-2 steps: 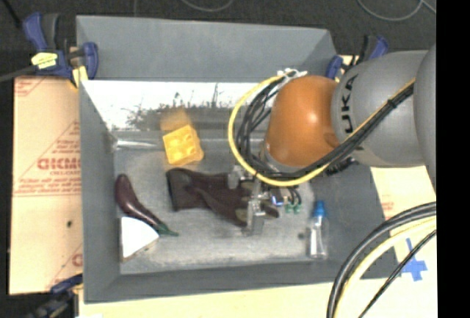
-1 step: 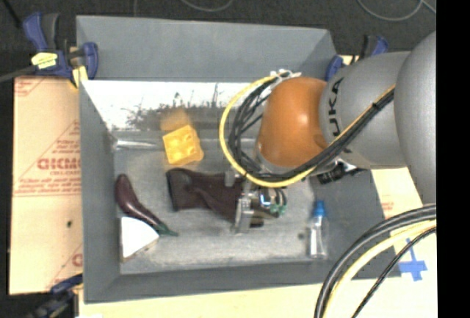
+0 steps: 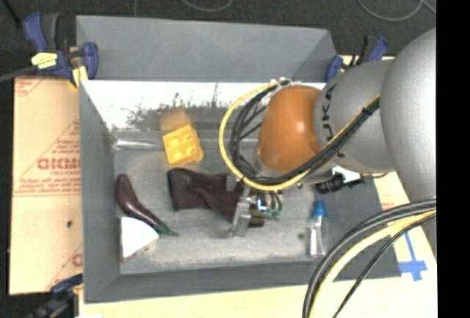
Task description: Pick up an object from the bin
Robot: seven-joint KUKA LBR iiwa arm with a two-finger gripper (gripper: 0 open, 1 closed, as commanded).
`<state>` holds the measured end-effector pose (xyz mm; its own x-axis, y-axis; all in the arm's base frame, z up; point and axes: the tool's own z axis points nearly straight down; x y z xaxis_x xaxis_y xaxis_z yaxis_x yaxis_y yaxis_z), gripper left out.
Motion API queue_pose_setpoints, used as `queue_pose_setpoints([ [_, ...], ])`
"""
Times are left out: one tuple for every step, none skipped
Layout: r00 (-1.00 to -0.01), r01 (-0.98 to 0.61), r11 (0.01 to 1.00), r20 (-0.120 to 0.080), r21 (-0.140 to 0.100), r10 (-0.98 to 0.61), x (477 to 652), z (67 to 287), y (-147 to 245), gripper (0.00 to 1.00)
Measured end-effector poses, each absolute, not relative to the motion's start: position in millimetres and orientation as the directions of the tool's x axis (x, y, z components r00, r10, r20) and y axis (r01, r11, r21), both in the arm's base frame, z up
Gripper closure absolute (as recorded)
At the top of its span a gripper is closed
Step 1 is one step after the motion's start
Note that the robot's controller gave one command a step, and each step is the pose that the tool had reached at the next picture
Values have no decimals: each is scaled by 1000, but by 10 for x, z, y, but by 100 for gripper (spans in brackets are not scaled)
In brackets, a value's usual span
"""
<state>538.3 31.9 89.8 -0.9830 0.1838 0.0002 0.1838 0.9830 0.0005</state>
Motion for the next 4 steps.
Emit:
queue_pose_setpoints([
  [-973, 230, 973, -3, 2, 230, 5179, 850, 311, 0],
  [-934, 359, 934, 0, 2, 359, 5141, 923, 266, 0],
  [-913, 407, 913, -3, 2, 407, 5152, 943, 261, 0],
  [-900, 436, 900, -5, 2, 436, 5091, 965, 295, 0],
])
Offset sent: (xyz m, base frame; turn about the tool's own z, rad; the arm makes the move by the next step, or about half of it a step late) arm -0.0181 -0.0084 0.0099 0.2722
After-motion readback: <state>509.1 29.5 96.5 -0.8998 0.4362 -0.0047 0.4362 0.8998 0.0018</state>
